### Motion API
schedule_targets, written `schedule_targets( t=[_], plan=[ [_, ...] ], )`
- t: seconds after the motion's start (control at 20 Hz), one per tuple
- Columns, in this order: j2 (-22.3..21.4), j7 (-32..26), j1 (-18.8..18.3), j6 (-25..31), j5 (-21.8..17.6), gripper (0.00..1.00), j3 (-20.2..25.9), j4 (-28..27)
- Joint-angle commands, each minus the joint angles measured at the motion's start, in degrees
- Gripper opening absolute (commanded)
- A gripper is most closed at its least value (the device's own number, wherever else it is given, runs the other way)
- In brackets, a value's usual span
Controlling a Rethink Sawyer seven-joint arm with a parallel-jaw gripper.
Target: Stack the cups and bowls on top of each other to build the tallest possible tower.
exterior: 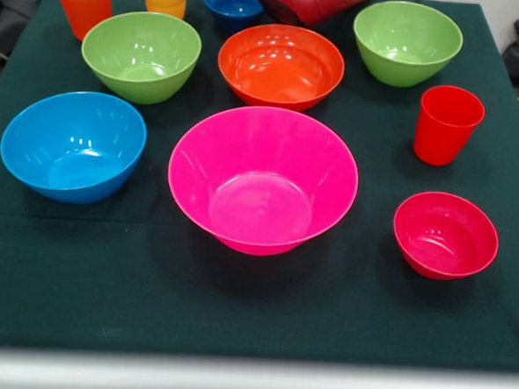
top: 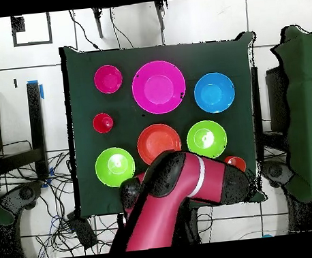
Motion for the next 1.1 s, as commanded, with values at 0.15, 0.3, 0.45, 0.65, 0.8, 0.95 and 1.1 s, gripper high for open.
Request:
schedule_targets(
  t=[0.15,0.3,0.45,0.65,0.8,0.95,1.1],
  plan=[
    [-5.52,-7.89,0.09,3.62,3.30,1.00,6.17,-2.44],
    [-8.41,-6.42,0.13,3.03,4.44,1.00,7.35,1.44],
    [-10.46,-3.20,1.40,0.10,5.21,1.00,8.72,5.99],
    [-8.48,-2.54,2.73,-1.90,5.39,1.00,8.81,5.04],
    [-8.67,-2.48,2.67,-2.88,5.68,1.00,8.93,5.91],
    [-8.87,-2.09,2.93,-4.14,5.13,1.00,8.82,6.54],
    [-8.99,-0.82,3.99,-8.11,2.47,1.00,8.10,6.63]
  ],
)
